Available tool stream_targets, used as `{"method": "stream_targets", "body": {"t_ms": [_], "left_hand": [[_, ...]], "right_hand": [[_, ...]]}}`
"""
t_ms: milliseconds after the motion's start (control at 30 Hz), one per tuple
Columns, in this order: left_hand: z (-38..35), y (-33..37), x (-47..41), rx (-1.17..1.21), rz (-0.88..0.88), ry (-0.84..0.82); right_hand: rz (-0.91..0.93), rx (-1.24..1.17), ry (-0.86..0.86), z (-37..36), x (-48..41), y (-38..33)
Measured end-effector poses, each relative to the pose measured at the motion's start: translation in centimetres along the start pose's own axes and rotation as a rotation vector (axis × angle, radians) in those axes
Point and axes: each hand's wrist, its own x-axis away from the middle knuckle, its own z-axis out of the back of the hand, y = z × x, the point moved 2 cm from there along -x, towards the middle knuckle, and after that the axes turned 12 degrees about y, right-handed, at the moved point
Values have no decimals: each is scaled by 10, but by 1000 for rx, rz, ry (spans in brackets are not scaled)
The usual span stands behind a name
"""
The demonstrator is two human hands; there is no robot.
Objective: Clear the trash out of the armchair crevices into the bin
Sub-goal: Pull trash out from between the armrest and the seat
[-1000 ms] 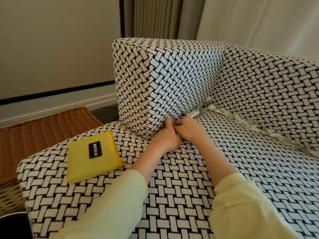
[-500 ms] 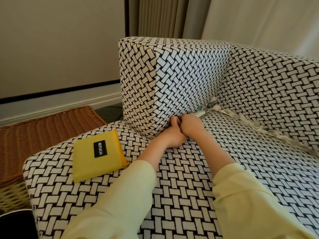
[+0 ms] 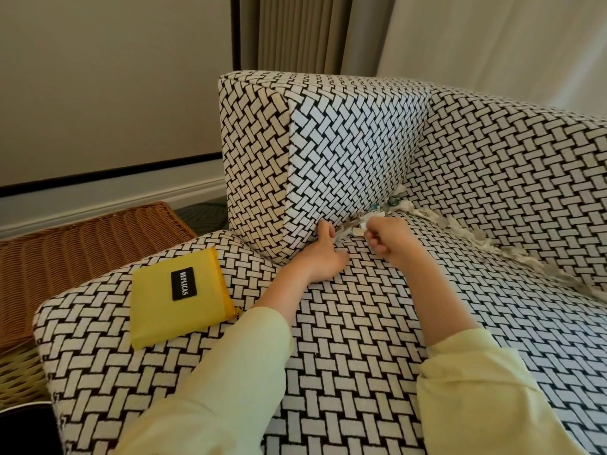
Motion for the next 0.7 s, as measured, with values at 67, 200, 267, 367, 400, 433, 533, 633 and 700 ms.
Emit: {"method": "stream_targets", "body": {"t_ms": [67,200,267,367,400,433,533,633,700], "left_hand": [[0,-1,0,20,4,1],[1,-2,-1,67,-2,14],[1,-4,-1,93,-9,8],[2,-6,-2,114,-20,4],[2,-7,-2,116,-24,0],[2,-7,-3,117,-24,-8],[2,-8,-4,108,-14,-26],[3,-8,-4,78,-8,-21],[3,-8,-3,62,-12,-15]], "right_hand": [[230,358,-127,-10,3,-2],[642,989,-236,-33,2,-7],[672,1117,-237,-38,0,-7],[732,1284,-218,-41,-2,-5],[754,1338,-203,-42,-1,-7],[771,1387,-187,-43,2,-10],[790,1529,-203,-50,6,-20],[715,1649,-250,-56,4,-26],[689,1716,-247,-61,1,-25]]}}
